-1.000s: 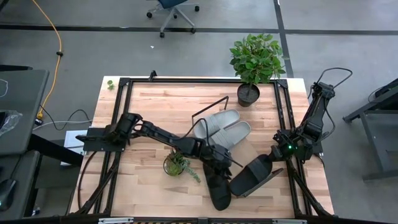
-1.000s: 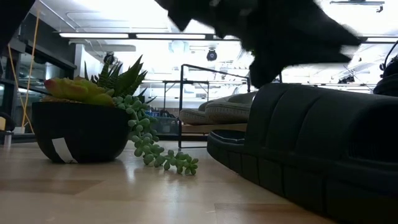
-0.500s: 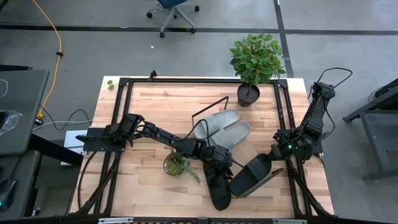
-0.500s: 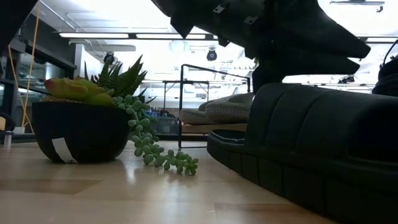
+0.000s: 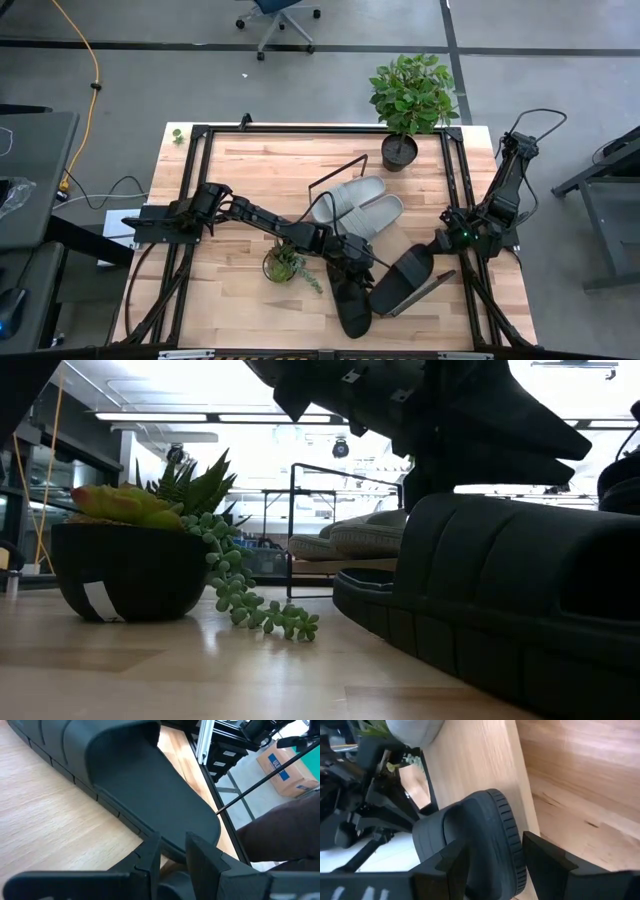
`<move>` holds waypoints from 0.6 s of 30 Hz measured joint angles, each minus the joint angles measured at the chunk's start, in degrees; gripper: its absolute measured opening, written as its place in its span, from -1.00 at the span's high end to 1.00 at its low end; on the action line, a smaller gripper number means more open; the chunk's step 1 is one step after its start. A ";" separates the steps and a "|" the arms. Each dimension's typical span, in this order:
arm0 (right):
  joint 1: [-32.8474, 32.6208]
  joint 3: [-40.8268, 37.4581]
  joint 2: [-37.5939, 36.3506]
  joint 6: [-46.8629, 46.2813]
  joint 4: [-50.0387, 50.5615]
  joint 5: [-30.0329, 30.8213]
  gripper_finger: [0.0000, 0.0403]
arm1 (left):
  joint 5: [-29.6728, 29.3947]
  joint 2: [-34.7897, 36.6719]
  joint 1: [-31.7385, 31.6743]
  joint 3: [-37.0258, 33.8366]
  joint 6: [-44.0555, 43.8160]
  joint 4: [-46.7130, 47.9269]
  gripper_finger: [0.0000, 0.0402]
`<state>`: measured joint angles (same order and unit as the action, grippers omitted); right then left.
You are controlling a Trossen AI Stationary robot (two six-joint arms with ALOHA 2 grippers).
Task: Pick and place slides into the shelf
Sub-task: Put the top black slide on the shelf
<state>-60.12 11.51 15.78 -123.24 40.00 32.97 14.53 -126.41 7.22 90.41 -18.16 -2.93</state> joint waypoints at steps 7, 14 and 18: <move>0.02 0.00 0.01 -2.60 2.17 0.96 0.16 | 0.04 0.00 0.00 0.00 -0.10 0.08 0.61; 0.13 0.00 0.01 -4.60 5.42 2.58 0.16 | 0.03 0.00 0.02 0.00 -0.10 0.08 0.61; 0.60 0.02 0.19 -5.09 6.70 3.00 0.16 | 0.03 0.02 0.02 0.00 -0.10 0.08 0.61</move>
<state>-59.52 11.53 15.97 -128.33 46.70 35.97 14.56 -126.39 7.25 90.41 -18.26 -2.85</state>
